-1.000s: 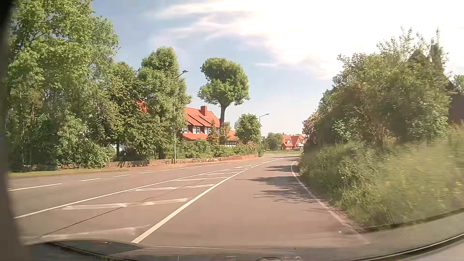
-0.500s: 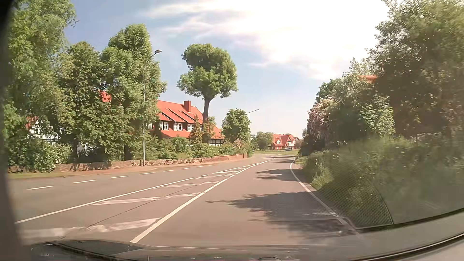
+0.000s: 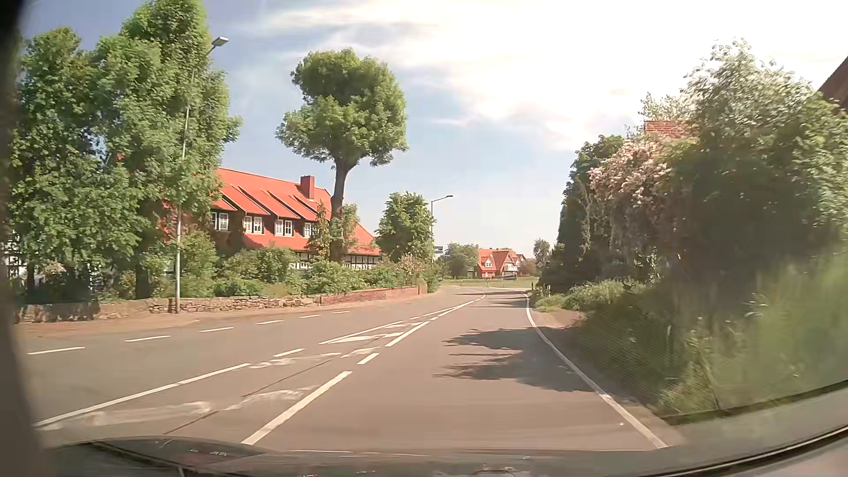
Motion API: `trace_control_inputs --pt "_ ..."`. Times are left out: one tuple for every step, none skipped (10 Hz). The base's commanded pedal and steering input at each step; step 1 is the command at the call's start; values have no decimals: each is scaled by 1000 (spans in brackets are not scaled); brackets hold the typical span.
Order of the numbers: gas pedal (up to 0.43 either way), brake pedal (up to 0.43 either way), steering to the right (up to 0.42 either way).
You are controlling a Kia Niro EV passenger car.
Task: Follow the waypoints while adhering to traffic rules and regulations
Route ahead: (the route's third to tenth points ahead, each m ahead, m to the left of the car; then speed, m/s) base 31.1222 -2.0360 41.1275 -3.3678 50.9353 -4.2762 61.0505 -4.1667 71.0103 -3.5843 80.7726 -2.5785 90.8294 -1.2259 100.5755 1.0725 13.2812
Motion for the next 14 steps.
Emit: trace_control_inputs --pt "118 0 32" --pt "118 0 32" --pt "118 0 32" --pt "118 0 32" --pt "118 0 32" --pt "118 0 32" --pt "118 0 31" --pt "118 0 30" --pt "118 0 29" --pt "118 0 27" --pt "130 0 25" --pt "130 0 23" --pt "130 0 21" --pt "130 0 19"
